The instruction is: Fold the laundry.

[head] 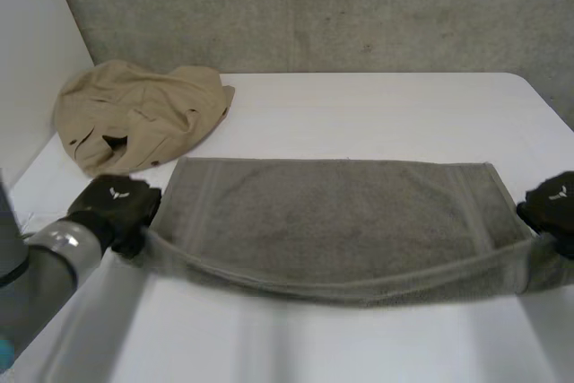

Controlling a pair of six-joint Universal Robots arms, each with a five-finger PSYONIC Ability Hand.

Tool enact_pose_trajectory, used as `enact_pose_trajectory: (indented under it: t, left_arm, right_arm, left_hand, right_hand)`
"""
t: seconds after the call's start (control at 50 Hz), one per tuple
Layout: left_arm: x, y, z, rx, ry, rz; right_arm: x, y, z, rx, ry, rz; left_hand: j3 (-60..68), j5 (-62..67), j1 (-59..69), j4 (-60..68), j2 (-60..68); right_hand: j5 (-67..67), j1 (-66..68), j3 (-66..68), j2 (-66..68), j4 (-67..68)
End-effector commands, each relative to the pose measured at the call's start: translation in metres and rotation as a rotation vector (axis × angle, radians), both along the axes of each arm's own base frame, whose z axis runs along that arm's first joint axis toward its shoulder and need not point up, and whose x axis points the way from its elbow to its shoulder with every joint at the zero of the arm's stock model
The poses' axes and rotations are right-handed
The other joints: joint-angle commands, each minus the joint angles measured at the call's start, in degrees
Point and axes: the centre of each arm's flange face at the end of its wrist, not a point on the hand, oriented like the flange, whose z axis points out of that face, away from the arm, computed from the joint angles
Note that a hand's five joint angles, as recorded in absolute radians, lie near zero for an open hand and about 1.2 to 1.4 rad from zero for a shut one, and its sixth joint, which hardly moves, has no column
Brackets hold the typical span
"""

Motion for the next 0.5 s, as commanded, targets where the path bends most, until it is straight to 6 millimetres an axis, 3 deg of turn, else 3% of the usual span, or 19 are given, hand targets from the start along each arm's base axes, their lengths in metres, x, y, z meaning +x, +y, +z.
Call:
enact_pose_trajectory:
  t: [0.02, 0.16, 0.32, 0.42, 0.44, 0.46, 0.48, 0.5]
  left_arm:
    - [-0.026, -0.061, -0.008, -0.096, 0.099, 0.035]
    - [-0.040, -0.118, -0.021, -0.166, 0.100, 0.133]
    - [-0.061, -0.159, -0.038, -0.230, 0.104, 0.162]
    - [-0.075, -0.174, -0.047, -0.258, 0.120, 0.140]
    - [-0.078, -0.174, -0.049, -0.257, 0.121, 0.133]
    - [-0.084, -0.173, -0.053, -0.257, 0.121, 0.115]
    - [-0.087, -0.172, -0.054, -0.256, 0.123, 0.108]
    - [-0.089, -0.171, -0.057, -0.254, 0.119, 0.104]
  right_arm:
    - [0.017, -0.049, -0.013, -0.138, 0.031, -0.051]
    - [0.032, -0.095, -0.030, -0.227, 0.054, -0.074]
    - [0.051, -0.134, -0.048, -0.284, 0.056, -0.078]
    - [0.062, -0.159, -0.059, -0.338, 0.041, -0.089]
    - [0.063, -0.161, -0.061, -0.342, 0.041, -0.092]
    - [0.065, -0.163, -0.062, -0.351, 0.042, -0.095]
    - [0.067, -0.166, -0.064, -0.356, 0.045, -0.104]
    - [0.071, -0.167, -0.065, -0.365, 0.051, -0.115]
  left_hand:
    - [11.5, 13.8, 13.6, 11.1, 11.2]
    - [11.5, 13.8, 13.6, 11.1, 11.2]
    - [11.5, 13.8, 13.6, 11.1, 11.2]
    - [11.5, 13.8, 13.6, 11.1, 11.2]
    - [11.5, 13.8, 13.6, 11.1, 11.2]
    - [8.7, 11.0, 10.8, 8.3, 8.4]
    - [-9.6, -7.3, -7.5, -10.0, -9.9]
    - [-30.8, -28.5, -28.7, -31.2, -31.1]
  right_hand:
    - [13.3, 23.1, 12.6, 13.1, 11.7]
    - [13.3, 23.1, 12.6, 13.1, 11.7]
    - [13.3, 23.1, 12.6, 13.1, 11.7]
    - [13.3, 23.1, 12.6, 13.1, 11.7]
    - [1.9, 11.7, 1.1, 1.7, 0.2]
    - [-22.7, -12.9, -23.5, -22.9, -24.3]
    - [-53.1, -43.3, -53.8, -53.3, -54.7]
    - [-56.7, -46.9, -57.4, -56.9, -58.3]
